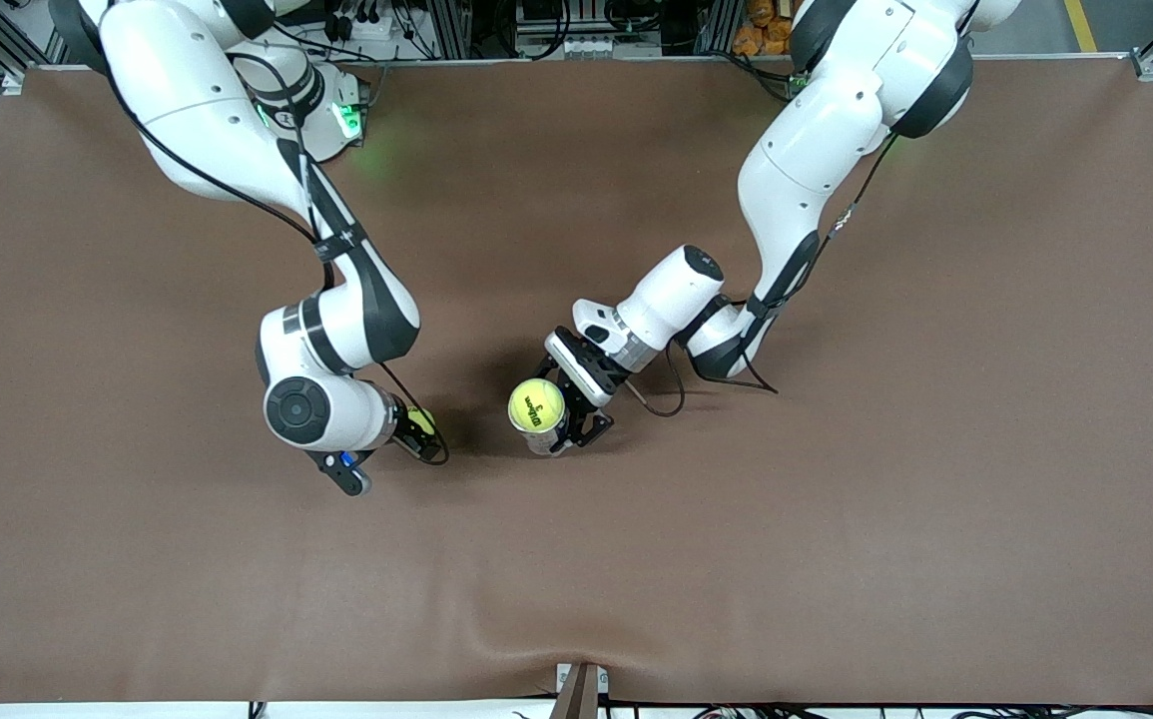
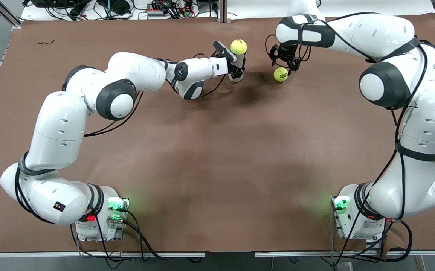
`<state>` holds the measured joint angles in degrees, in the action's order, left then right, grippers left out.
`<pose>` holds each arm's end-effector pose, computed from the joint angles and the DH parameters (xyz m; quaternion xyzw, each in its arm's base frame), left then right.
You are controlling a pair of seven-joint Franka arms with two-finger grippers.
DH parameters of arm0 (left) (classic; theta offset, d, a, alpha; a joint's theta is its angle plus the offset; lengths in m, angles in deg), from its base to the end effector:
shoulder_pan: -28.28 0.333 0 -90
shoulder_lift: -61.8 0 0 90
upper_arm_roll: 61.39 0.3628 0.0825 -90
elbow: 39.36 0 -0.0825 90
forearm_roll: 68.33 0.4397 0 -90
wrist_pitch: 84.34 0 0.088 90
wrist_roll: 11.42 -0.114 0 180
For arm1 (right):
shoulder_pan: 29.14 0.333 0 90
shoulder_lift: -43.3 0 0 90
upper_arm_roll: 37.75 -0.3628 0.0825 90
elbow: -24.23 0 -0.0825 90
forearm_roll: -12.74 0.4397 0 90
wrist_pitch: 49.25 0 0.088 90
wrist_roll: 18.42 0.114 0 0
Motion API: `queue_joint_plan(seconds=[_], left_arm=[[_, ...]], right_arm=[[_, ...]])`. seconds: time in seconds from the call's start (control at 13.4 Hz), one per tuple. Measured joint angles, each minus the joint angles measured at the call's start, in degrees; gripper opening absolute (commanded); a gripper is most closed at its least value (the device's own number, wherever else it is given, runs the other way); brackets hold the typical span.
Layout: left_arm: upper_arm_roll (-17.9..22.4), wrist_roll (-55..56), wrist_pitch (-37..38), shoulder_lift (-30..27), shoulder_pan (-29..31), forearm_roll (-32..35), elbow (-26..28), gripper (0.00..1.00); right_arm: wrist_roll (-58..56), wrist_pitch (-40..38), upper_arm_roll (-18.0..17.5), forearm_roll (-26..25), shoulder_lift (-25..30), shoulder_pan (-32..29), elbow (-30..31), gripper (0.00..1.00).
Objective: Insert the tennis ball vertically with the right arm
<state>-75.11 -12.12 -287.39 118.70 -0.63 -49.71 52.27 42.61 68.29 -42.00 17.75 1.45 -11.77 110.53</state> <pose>0.5890 -0.5318 0.1544 0.7890 -0.3866 0.4259 0.2158 0.7135 0.2792 0.2149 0.9248 -0.3639 -0.1099 0.0138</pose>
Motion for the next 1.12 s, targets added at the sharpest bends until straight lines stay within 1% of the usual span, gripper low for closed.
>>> queue_joint_plan(seconds=[0.07,0.15,0.22,0.3,0.37,0.74,0.82,0.97,1.04,1.12], left_arm=[[0.0,0.0,0.0,0.0,0.0,0.0,0.0,0.78],[0.0,0.0,0.0,0.0,0.0,0.0,0.0,0.78],[0.0,0.0,0.0,0.0,0.0,0.0,0.0,0.78],[0.0,0.0,0.0,0.0,0.0,0.0,0.0,0.78],[0.0,0.0,0.0,0.0,0.0,0.0,0.0,0.78],[0.0,0.0,0.0,0.0,0.0,0.0,0.0,0.78],[0.0,0.0,0.0,0.0,0.0,0.0,0.0,0.78],[0.0,0.0,0.0,0.0,0.0,0.0,0.0,0.78],[0.0,0.0,0.0,0.0,0.0,0.0,0.0,0.78],[0.0,0.0,0.0,0.0,0.0,0.0,0.0,0.78]], right_arm=[[0.0,0.2,0.0,-0.3,-0.6,0.2,0.0,0.89],[0.0,0.5,0.0,-0.5,-1.1,0.4,0.0,0.64],[0.0,0.7,0.0,-0.7,-1.4,0.5,0.0,0.31],[0.0,0.8,0.0,-0.8,-1.5,0.6,0.0,0.1],[0.0,0.8,0.0,-1.0,-1.5,0.5,-0.1,0.0],[-1.0,0.1,0.2,-1.4,-1.2,0.2,-1.8,0.0],[-1.0,-2.2,0.2,-1.4,-0.9,0.2,-3.2,0.0],[-0.6,-10.6,0.0,-0.3,0.2,0.2,-8.5,0.0],[0.2,-14.7,-0.1,1.8,0.9,0.2,-11.5,0.0],[1.6,-17.1,-0.2,4.7,1.5,0.3,-14.0,0.0]])
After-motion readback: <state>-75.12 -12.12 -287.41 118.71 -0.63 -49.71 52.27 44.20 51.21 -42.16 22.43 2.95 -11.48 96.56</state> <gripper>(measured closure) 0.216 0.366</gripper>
